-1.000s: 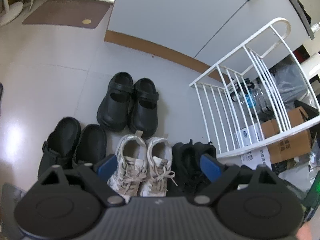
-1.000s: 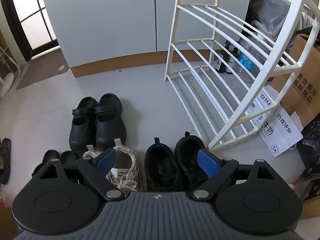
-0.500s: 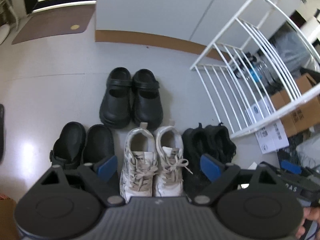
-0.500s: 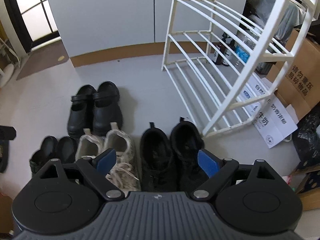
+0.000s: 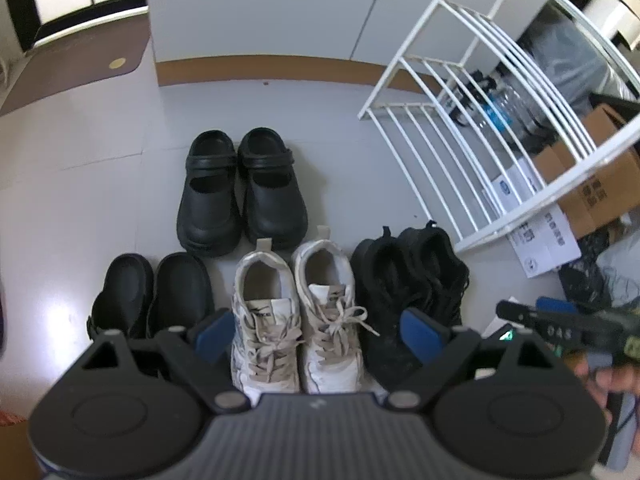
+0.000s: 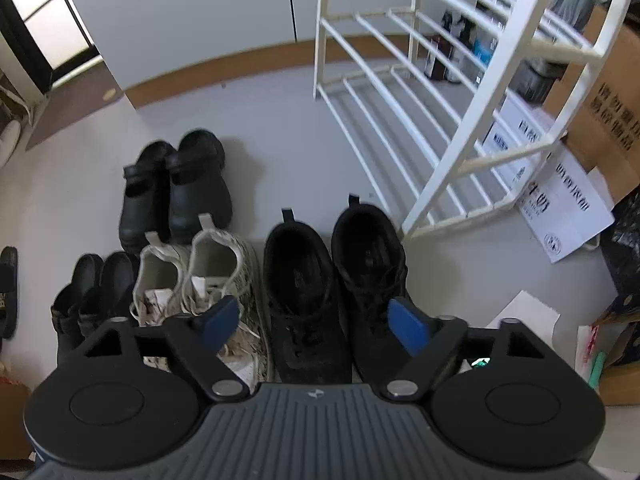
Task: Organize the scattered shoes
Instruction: 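Lower the right tool onto the black sneaker pair and close on both heels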
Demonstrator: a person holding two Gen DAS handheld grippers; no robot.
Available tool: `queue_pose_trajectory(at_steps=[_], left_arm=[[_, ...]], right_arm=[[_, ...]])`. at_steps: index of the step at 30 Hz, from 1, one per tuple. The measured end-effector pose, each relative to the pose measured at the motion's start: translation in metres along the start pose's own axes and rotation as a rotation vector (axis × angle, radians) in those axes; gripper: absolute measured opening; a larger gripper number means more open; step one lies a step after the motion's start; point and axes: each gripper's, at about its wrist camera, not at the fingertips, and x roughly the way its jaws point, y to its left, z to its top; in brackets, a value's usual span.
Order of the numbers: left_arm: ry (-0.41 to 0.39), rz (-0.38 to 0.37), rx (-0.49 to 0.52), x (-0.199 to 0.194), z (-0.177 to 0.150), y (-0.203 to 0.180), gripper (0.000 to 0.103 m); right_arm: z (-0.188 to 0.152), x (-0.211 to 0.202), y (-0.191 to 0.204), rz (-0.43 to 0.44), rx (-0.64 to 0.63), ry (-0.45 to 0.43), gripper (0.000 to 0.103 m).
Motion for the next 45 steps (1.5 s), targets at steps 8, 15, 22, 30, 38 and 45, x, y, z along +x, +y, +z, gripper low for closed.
queue_pose_trajectory(at_steps=[8, 15, 22, 30, 38, 45], left_arm=[[-0.025, -0.024, 0.002, -0.003, 0.008, 0.007, 0.092], [-0.069, -0.065, 0.018, -0.023, 0.006, 0.021, 0.092], [-0.088, -0.081, 0.0, -0.031, 0.005, 0.036, 0.092], [-0.101, -0.083, -0.012, -0.033, 0.012, 0.044, 0.092], [-0.091, -0.095, -0.018, -0.026, 0.019, 0.048, 0.092], [-0.061, -0.071, -0.052, -0.013, 0.023, 0.063, 0.092]], right_arm=[[0.015, 0.034, -0.005, 0.009, -0.076, 0.021, 0.073], [0.018, 0.066, -0.005, 0.036, -0.074, -0.002, 0.073], [0.0, 0.11, -0.026, -0.001, -0.025, -0.041, 0.071], [-0.01, 0.132, -0.029, 0.001, -0.029, -0.124, 0.07], [-0.017, 0.164, -0.022, 0.034, -0.037, -0.164, 0.068], [-0.02, 0.186, -0.029, 0.027, -0.042, -0.227, 0.065]])
